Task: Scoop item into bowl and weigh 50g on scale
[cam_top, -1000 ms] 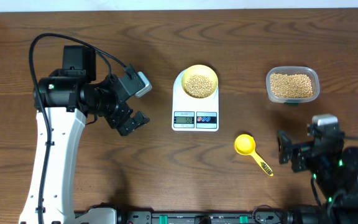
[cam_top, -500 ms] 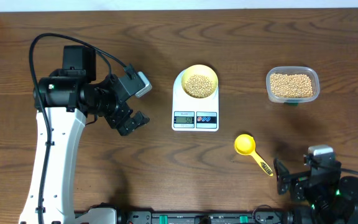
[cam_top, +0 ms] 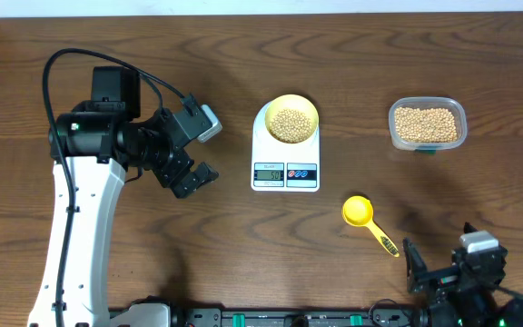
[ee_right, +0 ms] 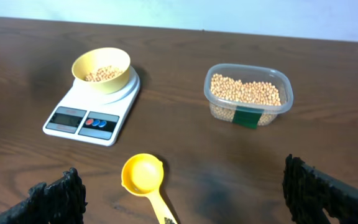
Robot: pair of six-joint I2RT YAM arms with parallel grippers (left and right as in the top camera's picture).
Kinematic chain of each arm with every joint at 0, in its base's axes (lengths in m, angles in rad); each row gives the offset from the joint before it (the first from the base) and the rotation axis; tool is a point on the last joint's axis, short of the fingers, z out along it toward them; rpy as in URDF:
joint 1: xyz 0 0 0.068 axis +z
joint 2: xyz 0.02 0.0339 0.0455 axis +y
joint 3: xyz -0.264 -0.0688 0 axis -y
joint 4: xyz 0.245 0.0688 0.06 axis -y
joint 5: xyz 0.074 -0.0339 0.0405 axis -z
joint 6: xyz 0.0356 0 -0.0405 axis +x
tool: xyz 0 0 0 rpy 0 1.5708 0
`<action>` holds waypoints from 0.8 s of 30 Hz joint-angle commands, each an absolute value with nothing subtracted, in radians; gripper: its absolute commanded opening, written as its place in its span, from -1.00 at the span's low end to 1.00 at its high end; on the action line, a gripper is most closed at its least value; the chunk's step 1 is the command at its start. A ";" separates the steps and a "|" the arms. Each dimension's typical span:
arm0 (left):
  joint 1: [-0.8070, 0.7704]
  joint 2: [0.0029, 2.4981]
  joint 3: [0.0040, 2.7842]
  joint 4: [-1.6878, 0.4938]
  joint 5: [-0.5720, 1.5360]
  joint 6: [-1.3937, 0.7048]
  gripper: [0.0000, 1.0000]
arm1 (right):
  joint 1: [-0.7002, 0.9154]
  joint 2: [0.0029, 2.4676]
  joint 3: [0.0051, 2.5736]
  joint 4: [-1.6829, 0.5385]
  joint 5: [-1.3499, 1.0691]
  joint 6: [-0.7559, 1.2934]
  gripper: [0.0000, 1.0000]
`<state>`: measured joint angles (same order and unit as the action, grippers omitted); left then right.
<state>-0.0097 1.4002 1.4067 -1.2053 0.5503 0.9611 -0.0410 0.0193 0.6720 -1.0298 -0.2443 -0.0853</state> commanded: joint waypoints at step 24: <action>-0.013 1.401 1.401 -1.210 0.552 0.948 0.99 | -0.038 0.006 0.662 -0.873 -0.240 -0.091 0.99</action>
<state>-0.0097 1.4002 1.4067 -1.2053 0.5503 0.9611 -0.0406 0.0113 0.6720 -0.8856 -0.2474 -0.0856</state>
